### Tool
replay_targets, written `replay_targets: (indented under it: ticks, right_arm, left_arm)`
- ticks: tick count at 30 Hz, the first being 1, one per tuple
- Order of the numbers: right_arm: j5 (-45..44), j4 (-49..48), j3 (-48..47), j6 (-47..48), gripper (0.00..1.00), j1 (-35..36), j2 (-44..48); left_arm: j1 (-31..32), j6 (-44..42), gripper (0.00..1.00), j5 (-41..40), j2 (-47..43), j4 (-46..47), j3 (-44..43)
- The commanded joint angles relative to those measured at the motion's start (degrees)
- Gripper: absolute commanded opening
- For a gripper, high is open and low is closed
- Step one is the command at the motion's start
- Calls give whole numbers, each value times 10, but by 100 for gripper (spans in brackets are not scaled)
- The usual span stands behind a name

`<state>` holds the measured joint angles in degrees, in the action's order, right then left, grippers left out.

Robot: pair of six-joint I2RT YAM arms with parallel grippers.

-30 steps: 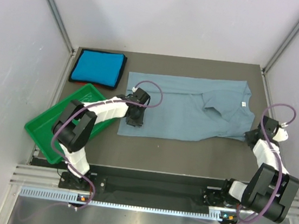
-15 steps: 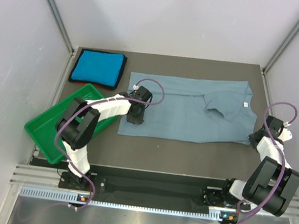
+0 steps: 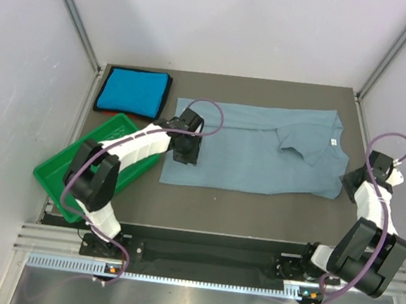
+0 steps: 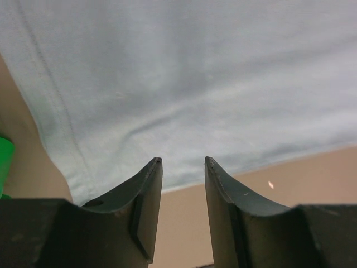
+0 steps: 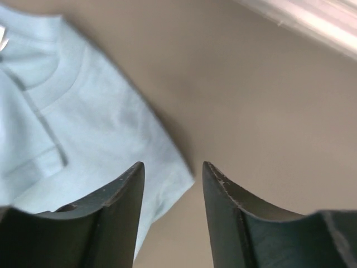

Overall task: Fold and stack the t-shirts
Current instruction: Fold the tshirt

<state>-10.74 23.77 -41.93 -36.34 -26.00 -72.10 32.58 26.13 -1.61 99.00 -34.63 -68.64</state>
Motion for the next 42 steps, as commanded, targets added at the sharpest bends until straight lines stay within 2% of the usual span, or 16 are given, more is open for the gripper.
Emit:
replay_targets:
  ticks: [1, 9, 14, 17, 21, 24, 25, 27, 28, 32, 38, 39, 40, 42]
  right_arm:
    - [62, 36, 2, -13, 48, -5, 41]
    - [147, -12, 79, -25, 53, 0, 91]
    - [149, -28, 86, -25, 53, 3, 57]
    - [153, -52, 96, -27, 53, 2, 23]
    - [129, -83, 104, -23, 51, 3, -6]
    - [107, -86, 107, -20, 35, -1, -15]
    - [88, -84, 107, -15, 18, -3, -4]
    - [58, -80, 107, -10, 4, -4, 12]
    - [50, -78, 106, -6, 0, -4, 28]
    - [32, -75, 92, 14, 0, -4, 52]
    - [18, -39, 57, 38, 1, -4, 35]
    - [18, -26, 47, 41, 6, -4, 34]
    - [19, -2, 37, 40, 20, -4, 36]
    - [21, 25, 10, 36, 37, -4, 49]
  left_arm:
    - [-1, -28, 42, 66, -61, -13, -2]
    - [-1, -57, 43, 81, -84, -8, 31]
    - [-1, -49, 43, 93, -81, 13, 47]
    - [-2, -35, 43, 48, -60, 0, 49]
    - [-1, -15, 43, 46, -48, 17, 70]
    - [-1, -8, 41, 44, -50, 25, 81]
    - [-1, -10, 41, 42, -49, 23, 79]
    - [-1, -15, 41, 24, -50, 11, 75]
    - [-1, -18, 41, 21, -51, 6, 73]
    - [-1, -16, 41, 3, -57, 0, 71]
    - [-2, -6, 41, 12, -52, -6, 70]
    - [-1, -6, 41, 13, -57, -5, 62]
    - [-1, -6, 41, 53, -59, -4, 57]
    - [-1, 1, 41, 82, -75, -3, 34]
